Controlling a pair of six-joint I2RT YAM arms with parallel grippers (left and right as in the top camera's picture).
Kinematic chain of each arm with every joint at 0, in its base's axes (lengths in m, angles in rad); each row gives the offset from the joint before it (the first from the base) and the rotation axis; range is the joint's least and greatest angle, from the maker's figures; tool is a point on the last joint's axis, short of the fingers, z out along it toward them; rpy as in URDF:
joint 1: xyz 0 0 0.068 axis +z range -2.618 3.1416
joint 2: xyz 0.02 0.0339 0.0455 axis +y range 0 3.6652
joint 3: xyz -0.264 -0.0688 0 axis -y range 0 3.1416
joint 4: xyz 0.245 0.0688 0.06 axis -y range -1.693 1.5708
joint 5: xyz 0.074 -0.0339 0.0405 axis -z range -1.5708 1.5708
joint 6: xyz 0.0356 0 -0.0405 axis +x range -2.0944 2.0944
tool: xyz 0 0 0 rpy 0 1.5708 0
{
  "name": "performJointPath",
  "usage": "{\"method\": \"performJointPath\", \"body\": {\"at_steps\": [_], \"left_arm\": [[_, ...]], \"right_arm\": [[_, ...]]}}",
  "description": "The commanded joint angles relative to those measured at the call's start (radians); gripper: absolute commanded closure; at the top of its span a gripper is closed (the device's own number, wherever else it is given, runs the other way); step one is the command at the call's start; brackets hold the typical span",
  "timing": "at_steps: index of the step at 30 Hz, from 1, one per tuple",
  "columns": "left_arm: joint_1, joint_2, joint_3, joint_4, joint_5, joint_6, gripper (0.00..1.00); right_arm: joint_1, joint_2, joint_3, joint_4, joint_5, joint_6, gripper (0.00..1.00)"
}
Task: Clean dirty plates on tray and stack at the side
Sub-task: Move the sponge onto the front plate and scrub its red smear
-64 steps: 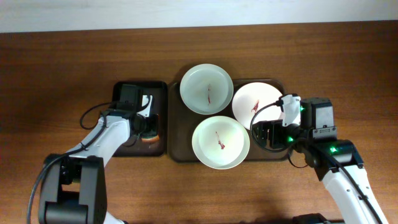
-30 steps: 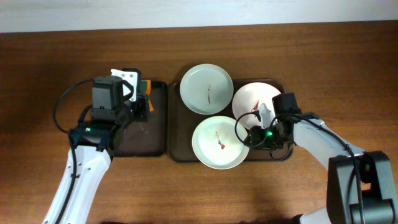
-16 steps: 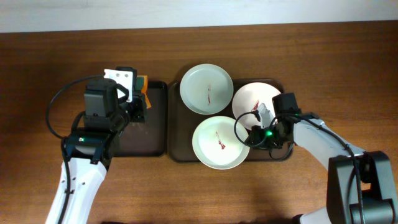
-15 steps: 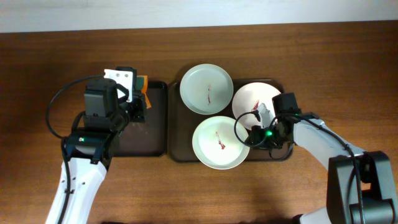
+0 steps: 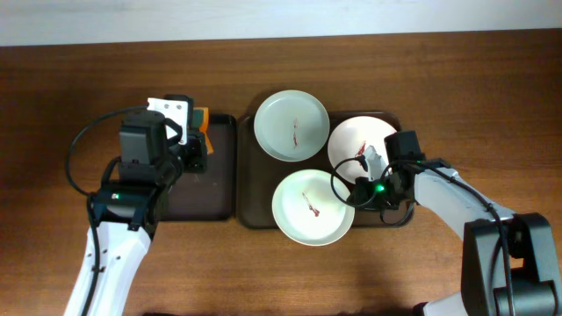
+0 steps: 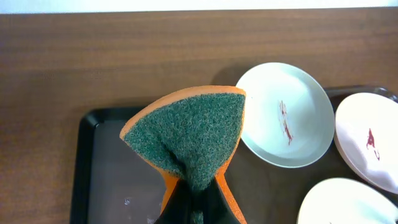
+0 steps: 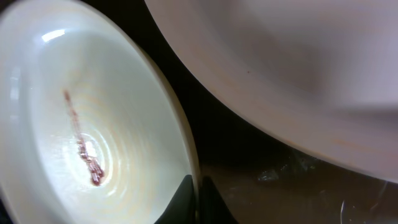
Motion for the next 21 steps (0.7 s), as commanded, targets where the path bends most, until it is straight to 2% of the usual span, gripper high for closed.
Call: {"method": "performJointPath", "body": {"at_steps": [1, 13, 17, 21], "left_arm": [[-0.001, 0.068, 0.018, -0.033, -0.011, 0.005, 1.00], [-0.001, 0.375, 0.018, -0.169, -0.008, 0.005, 1.00], [-0.001, 0.388, 0.018, -0.192, 0.021, 0.005, 1.00], [-0.001, 0.388, 0.019, -0.191, 0.126, 0.005, 1.00]], "right_arm": [[0.010, 0.003, 0.016, 0.002, -0.010, 0.001, 0.96], [0.010, 0.003, 0.016, 0.003, -0.010, 0.004, 0.96], [0.010, 0.003, 0.016, 0.003, -0.010, 0.004, 0.96], [0.010, 0.003, 0.016, 0.003, -0.009, 0.005, 0.96]]}}
